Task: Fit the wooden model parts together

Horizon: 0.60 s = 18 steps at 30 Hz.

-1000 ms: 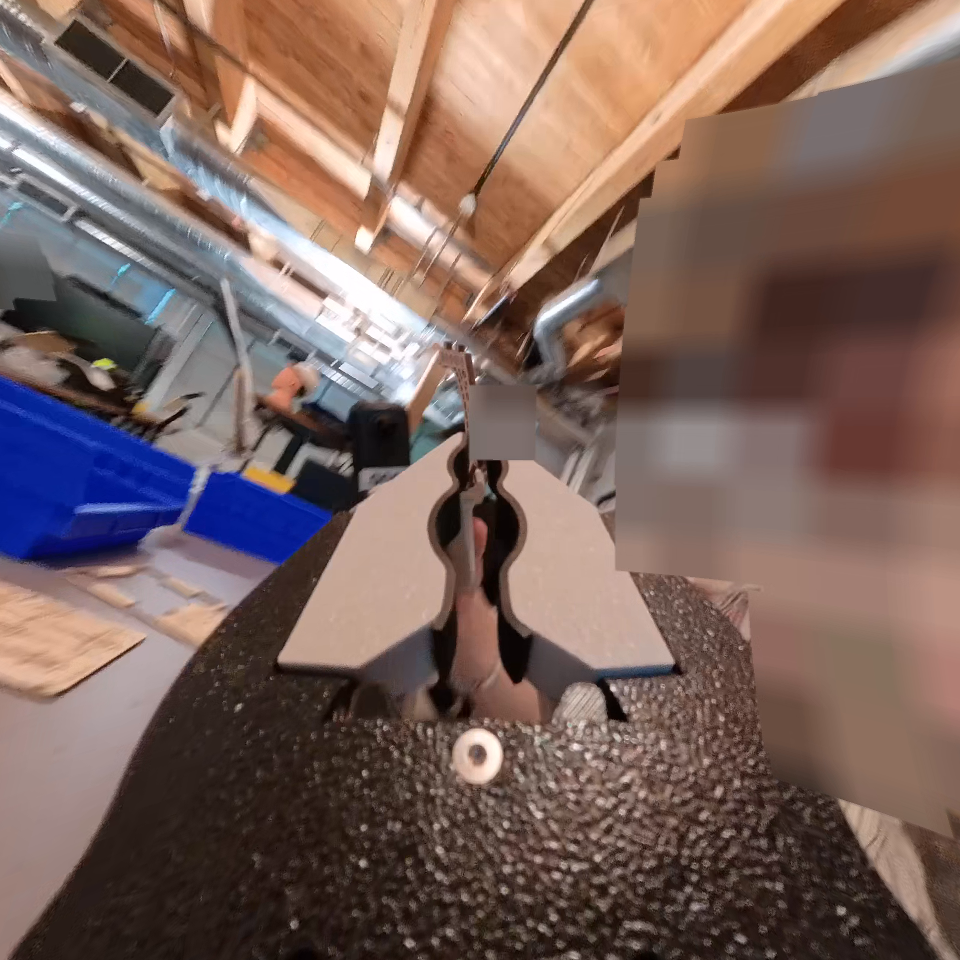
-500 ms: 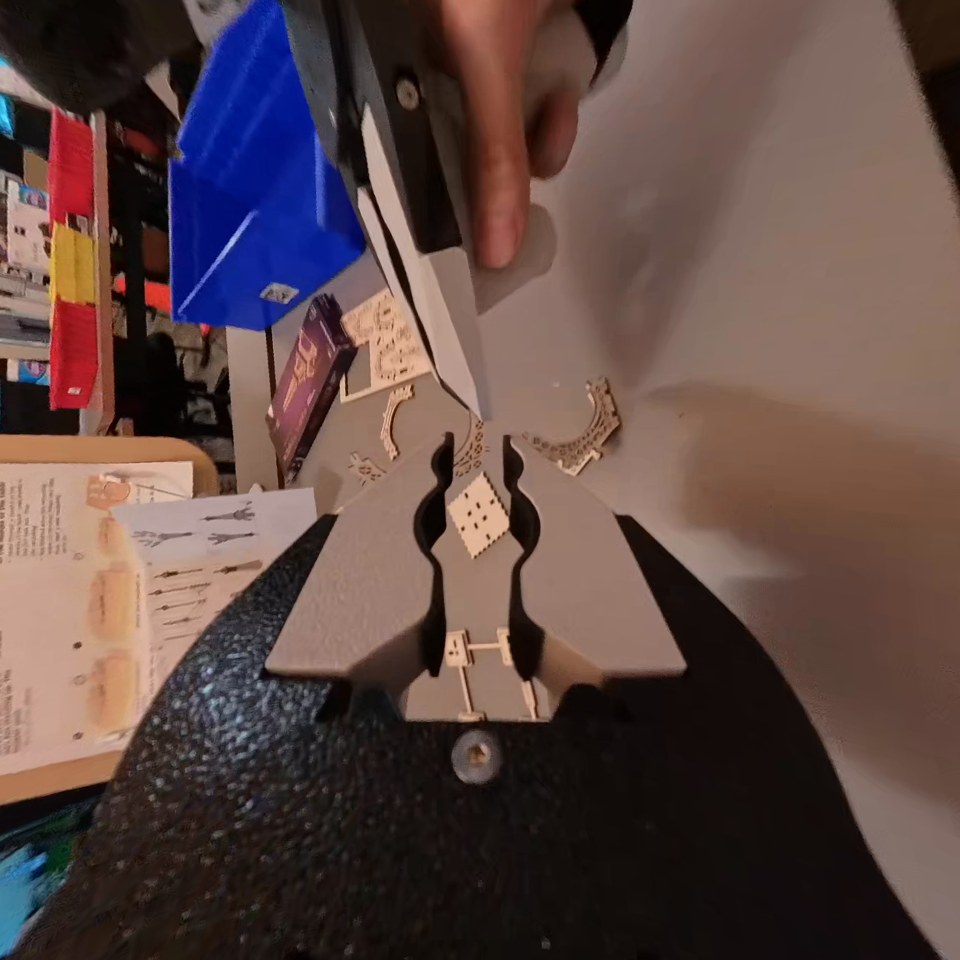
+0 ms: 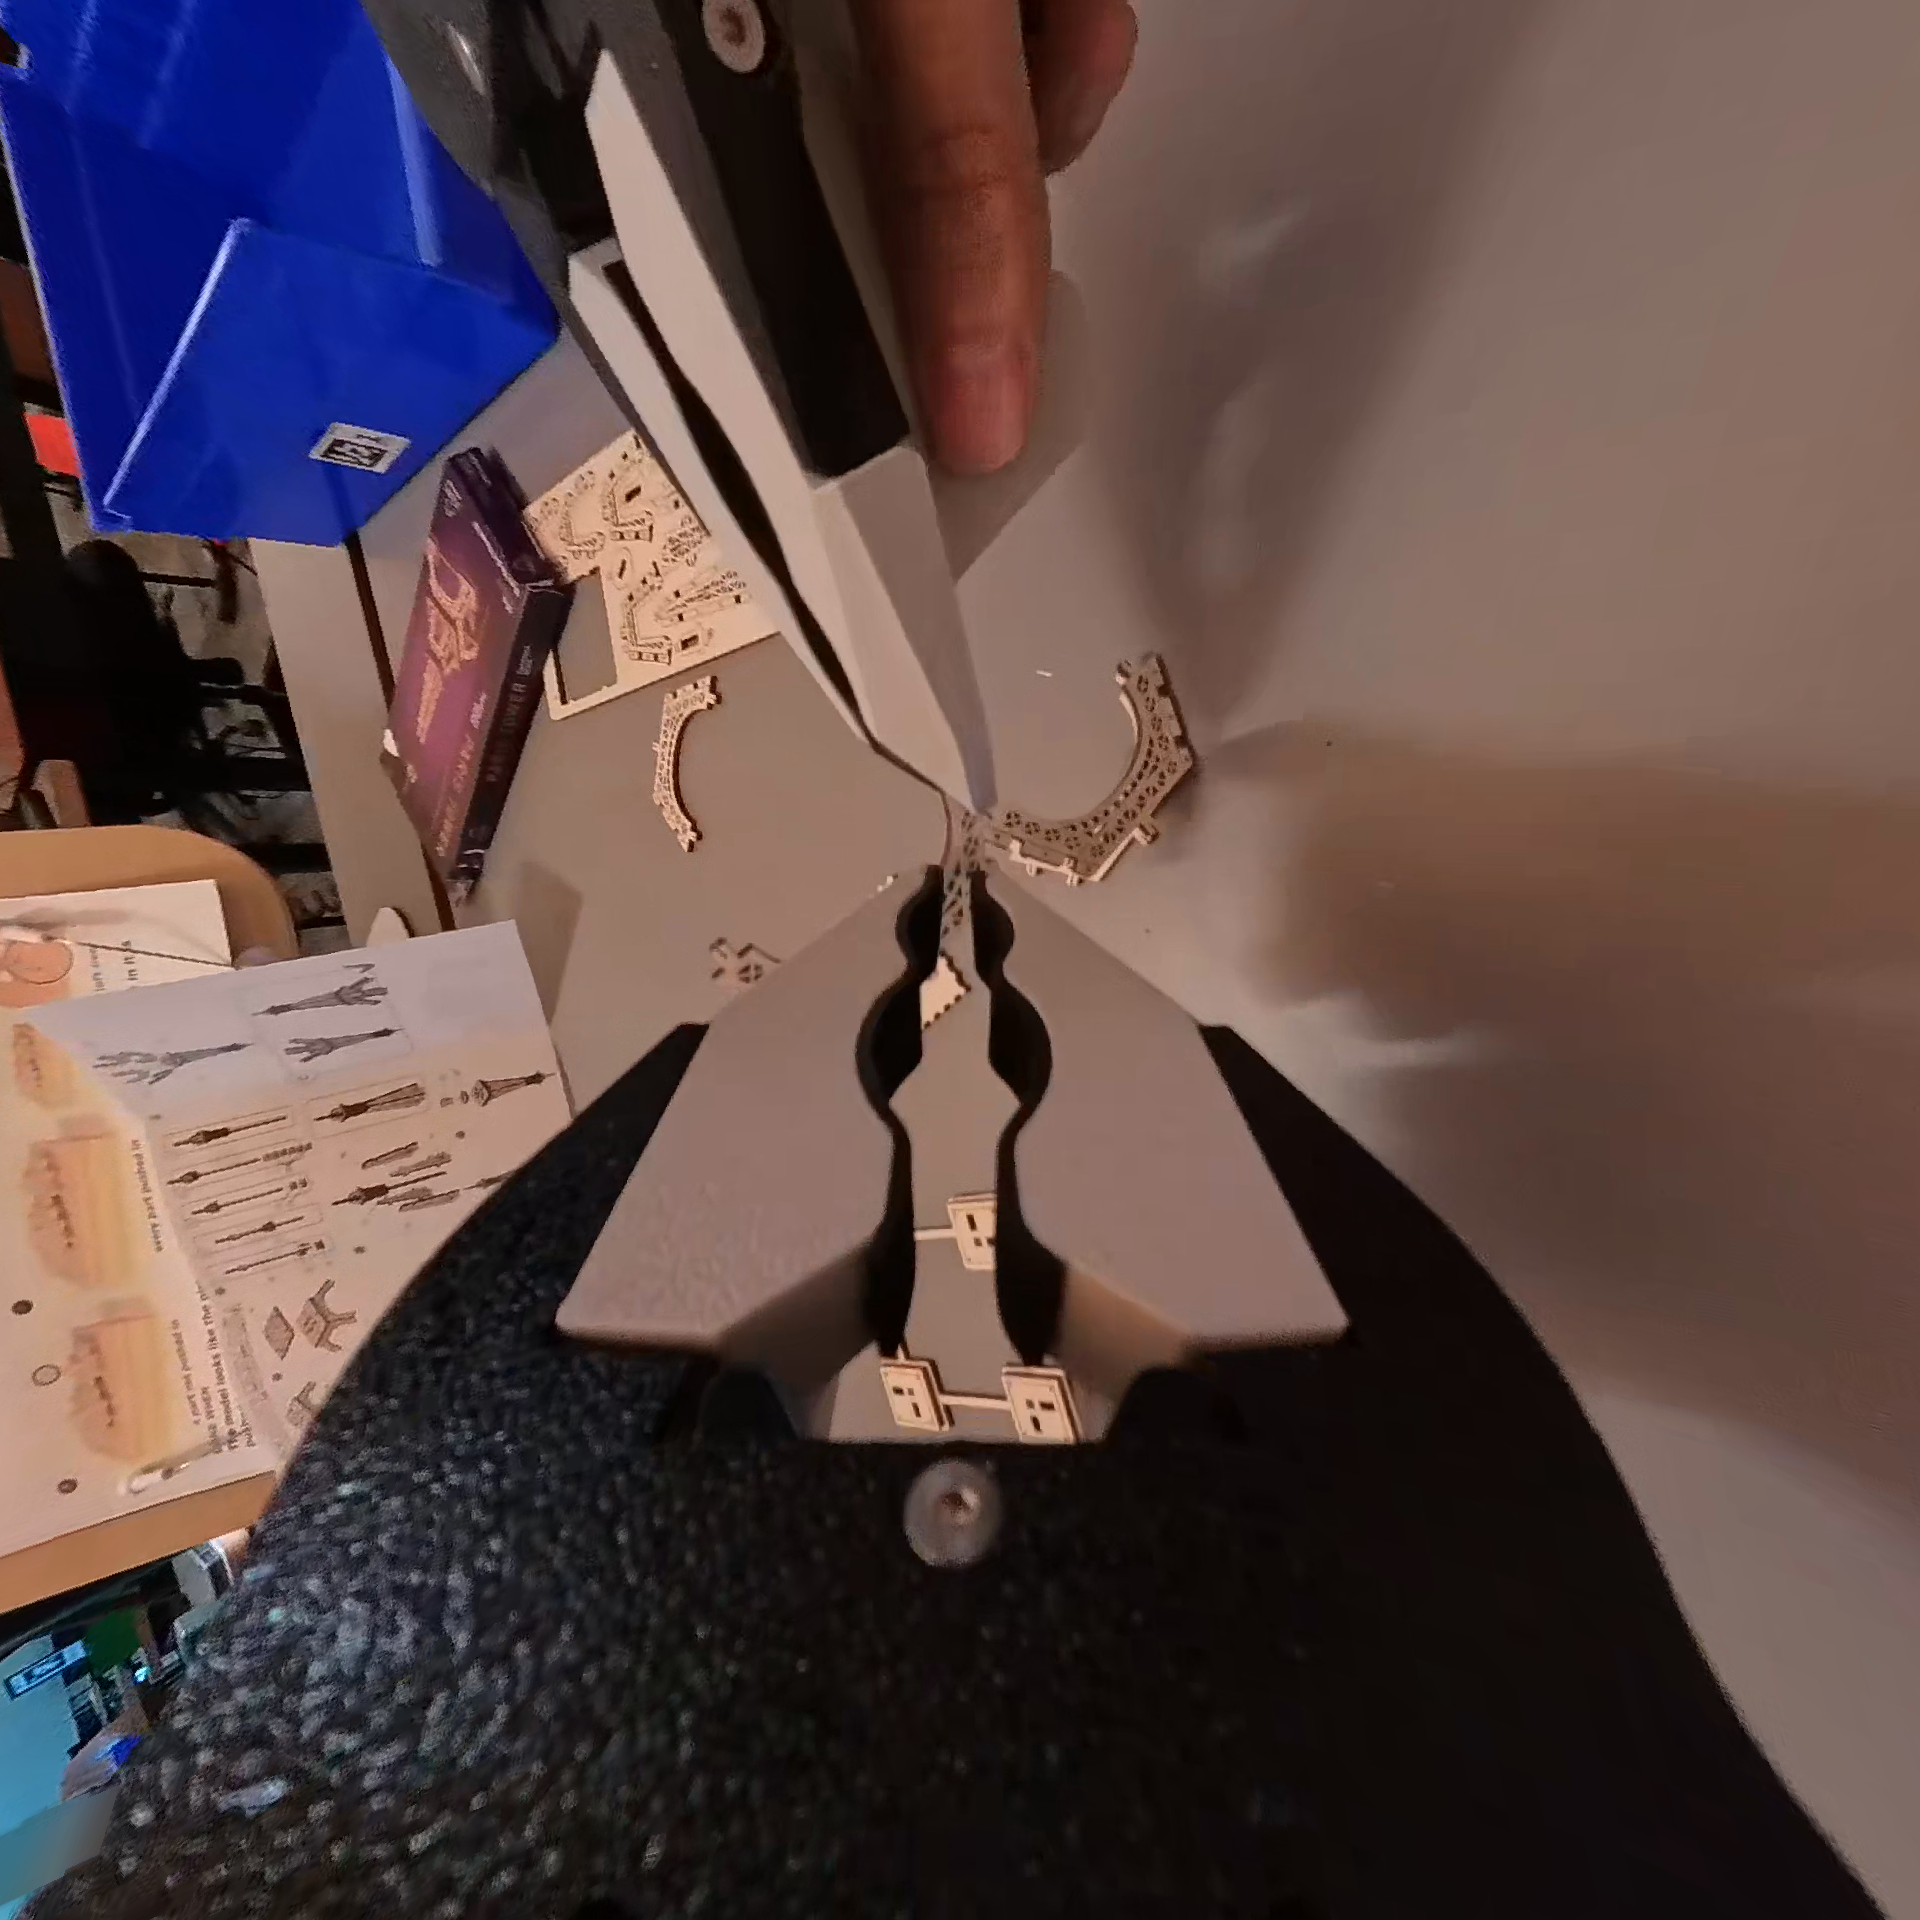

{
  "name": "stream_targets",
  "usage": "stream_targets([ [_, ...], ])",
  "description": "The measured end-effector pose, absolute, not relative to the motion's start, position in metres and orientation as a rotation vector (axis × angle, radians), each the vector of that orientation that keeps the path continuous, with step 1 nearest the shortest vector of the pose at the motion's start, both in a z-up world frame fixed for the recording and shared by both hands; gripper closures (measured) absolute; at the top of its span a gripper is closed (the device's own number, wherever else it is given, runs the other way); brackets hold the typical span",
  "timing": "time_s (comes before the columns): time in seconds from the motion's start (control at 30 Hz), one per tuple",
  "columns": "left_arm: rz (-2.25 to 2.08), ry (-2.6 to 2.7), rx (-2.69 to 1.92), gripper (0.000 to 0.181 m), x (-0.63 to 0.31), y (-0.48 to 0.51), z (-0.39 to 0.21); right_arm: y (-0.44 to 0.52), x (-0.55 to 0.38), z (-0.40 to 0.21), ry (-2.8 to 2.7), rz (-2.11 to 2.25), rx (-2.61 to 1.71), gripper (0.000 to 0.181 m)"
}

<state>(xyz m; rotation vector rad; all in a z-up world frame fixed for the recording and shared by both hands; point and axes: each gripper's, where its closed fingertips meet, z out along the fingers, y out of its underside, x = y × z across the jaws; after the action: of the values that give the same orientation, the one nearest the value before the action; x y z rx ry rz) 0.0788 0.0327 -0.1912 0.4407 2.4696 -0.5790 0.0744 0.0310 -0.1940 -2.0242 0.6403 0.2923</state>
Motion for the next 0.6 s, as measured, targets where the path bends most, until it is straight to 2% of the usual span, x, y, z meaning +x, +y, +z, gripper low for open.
stream_targets([
  [0.2, -0.506, 2.481, 0.650, 0.167, 0.072, 0.038, -0.197, 0.031, 0.065, -0.199, 0.589, 0.304, -2.095, 0.181],
  [0.6, -0.365, 2.351, 0.813, 0.171, 0.073, 0.034, -0.205, 0.033, 0.058, -0.191, 0.550, 0.421, -2.024, 0.181],
])
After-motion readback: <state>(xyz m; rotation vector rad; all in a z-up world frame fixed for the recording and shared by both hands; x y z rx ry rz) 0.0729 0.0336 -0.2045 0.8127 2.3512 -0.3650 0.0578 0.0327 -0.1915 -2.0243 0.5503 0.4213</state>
